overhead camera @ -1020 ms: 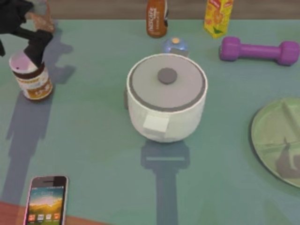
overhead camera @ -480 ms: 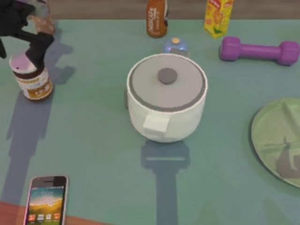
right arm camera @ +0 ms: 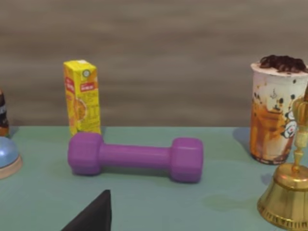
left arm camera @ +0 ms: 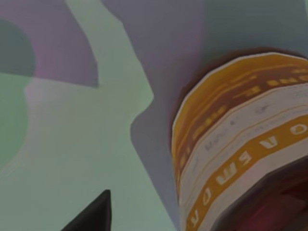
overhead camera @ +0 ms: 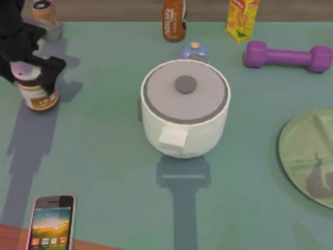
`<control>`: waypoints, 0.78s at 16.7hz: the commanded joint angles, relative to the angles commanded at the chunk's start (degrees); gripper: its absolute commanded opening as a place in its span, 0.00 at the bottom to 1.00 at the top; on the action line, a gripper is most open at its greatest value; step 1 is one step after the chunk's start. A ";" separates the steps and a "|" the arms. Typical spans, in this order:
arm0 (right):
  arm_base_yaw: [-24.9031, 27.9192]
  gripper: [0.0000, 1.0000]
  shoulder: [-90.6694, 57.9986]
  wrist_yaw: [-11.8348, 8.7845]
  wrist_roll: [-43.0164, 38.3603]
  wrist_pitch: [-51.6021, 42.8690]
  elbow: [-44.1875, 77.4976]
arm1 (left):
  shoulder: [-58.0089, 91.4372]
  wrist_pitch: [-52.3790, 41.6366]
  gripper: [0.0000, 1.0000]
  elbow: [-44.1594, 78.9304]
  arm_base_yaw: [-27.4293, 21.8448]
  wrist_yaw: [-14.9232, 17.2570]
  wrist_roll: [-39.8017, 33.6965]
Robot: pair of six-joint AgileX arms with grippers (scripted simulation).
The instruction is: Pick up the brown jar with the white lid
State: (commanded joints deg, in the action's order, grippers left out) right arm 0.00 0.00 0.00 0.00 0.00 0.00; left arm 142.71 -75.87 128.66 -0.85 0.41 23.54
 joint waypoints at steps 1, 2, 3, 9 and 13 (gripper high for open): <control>0.00 1.00 0.00 0.00 0.00 0.00 0.00 | -0.01 0.05 1.00 -0.06 0.00 0.00 0.00; 0.00 1.00 0.00 0.00 0.00 0.00 0.00 | -0.01 0.05 1.00 -0.06 0.00 0.00 0.00; 0.00 1.00 0.00 0.00 0.00 0.00 0.00 | -0.01 0.05 1.00 -0.06 0.00 0.00 0.00; 0.00 1.00 0.00 0.00 0.00 0.00 0.00 | -0.01 0.05 0.55 -0.06 0.00 0.00 0.00; 0.00 1.00 0.00 0.00 0.00 0.00 0.00 | -0.01 0.05 0.25 -0.06 0.00 0.00 0.00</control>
State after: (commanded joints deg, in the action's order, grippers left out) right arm 0.00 0.00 0.00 0.00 0.00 0.00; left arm 142.70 -75.82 128.60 -0.85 0.41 23.54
